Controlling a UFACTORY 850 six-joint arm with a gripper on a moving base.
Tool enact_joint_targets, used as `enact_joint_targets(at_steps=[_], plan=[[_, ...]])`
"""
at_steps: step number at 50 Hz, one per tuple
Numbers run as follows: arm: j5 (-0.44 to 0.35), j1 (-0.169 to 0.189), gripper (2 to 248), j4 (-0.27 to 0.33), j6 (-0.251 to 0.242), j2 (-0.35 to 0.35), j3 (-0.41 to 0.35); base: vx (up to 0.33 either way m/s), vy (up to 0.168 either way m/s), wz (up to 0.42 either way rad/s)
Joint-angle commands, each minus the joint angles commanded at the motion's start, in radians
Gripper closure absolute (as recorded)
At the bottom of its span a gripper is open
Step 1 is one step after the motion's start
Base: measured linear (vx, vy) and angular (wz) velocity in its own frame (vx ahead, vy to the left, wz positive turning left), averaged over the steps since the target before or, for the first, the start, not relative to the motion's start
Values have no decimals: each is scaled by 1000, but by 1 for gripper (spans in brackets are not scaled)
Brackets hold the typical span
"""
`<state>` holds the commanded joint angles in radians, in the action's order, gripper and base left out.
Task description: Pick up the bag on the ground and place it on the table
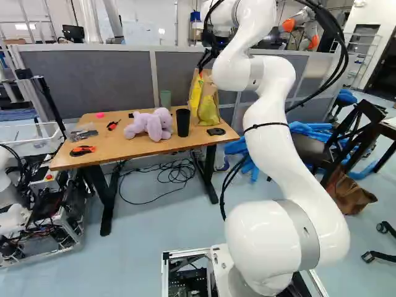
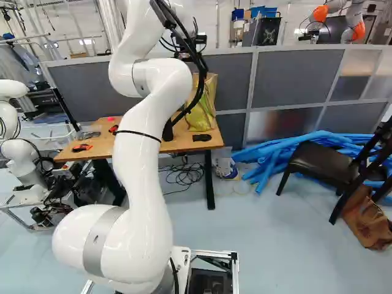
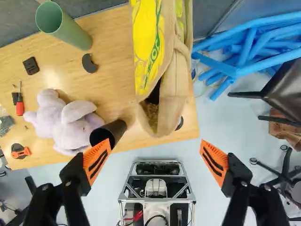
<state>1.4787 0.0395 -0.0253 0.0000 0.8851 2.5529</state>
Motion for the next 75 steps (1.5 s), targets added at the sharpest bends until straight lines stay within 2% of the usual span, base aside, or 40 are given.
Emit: enact_joint_targets(at_steps=[32, 56, 75], plan=[[0, 0, 3, 0, 0, -6, -10, -114, 32, -3], [-6, 0, 3, 0, 0, -14, -25, 6, -3, 2], [-48, -1, 3, 1, 0, -35, -68, 0, 0, 0]])
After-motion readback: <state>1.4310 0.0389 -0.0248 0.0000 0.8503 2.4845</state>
